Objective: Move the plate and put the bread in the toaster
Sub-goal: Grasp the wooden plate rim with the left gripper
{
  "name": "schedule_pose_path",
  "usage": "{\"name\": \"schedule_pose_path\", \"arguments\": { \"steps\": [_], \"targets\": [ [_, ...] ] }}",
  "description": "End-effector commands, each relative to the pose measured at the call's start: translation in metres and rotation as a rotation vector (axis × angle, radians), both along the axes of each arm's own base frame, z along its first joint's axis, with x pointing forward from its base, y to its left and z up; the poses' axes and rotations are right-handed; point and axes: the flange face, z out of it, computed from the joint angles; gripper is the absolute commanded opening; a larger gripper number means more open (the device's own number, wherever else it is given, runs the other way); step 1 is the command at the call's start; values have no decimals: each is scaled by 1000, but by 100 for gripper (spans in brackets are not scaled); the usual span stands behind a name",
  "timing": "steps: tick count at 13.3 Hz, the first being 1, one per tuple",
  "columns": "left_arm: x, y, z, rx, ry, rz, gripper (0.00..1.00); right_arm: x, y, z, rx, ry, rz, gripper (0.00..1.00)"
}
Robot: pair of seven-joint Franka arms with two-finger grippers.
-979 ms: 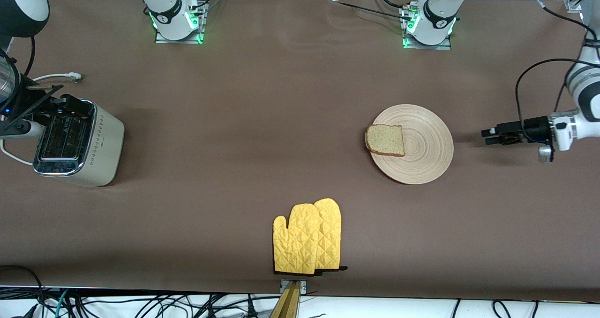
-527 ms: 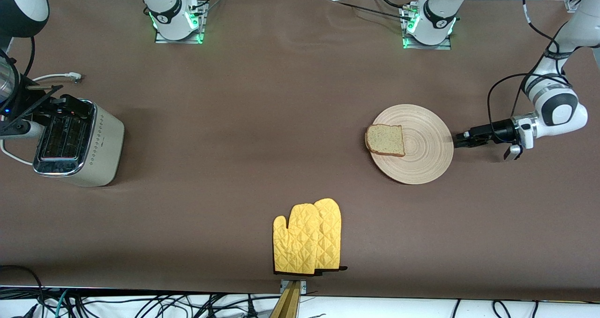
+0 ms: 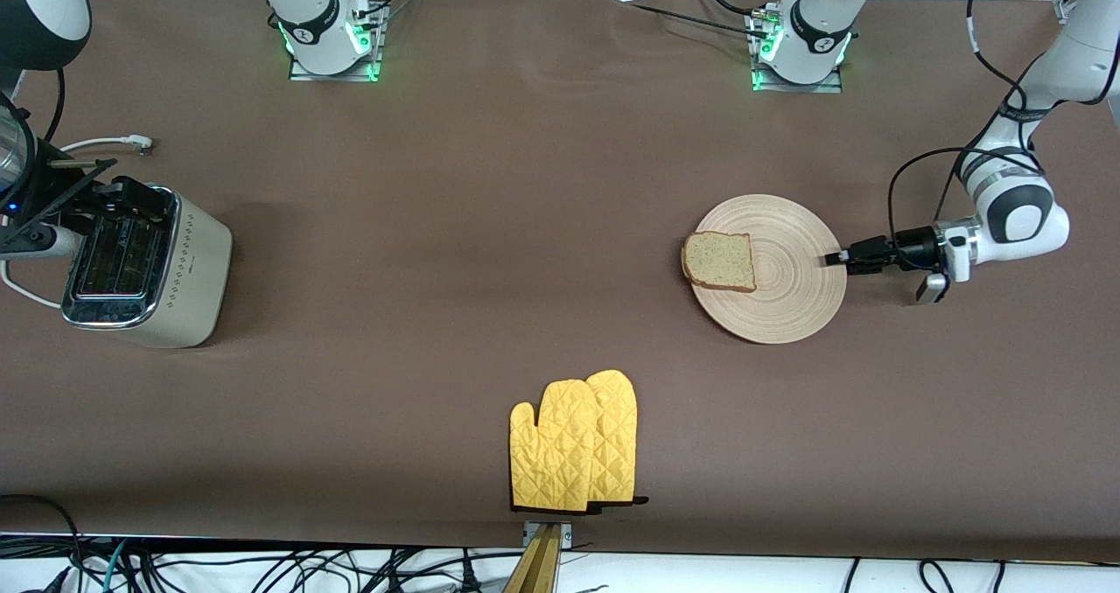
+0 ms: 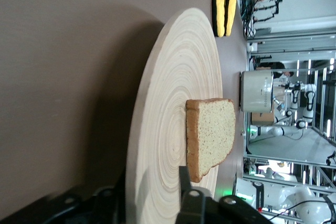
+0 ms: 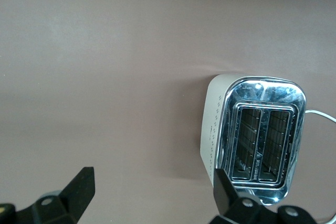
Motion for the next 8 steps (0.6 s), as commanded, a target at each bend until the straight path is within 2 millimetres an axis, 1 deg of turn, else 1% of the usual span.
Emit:
{"name": "schedule_pose_path", "arguments": {
  "steps": [1, 4, 5, 6, 8],
  "targets": [
    [4, -7, 0, 1, -25, -12, 0, 1, 0, 5, 17, -8, -13, 100],
    [4, -1, 1, -1, -25, -9, 0, 1, -1, 4, 17, -6, -13, 100],
    [8, -3, 6, -7, -18, -9, 0, 1, -1, 4, 17, -6, -13, 100],
    [19, -6, 15, -13, 7, -4, 0, 1, -1, 4, 17, -6, -13, 100],
    [45, -43, 43, -43, 78, -23, 0, 1, -1, 4, 17, -6, -13, 100]
  ]
}}
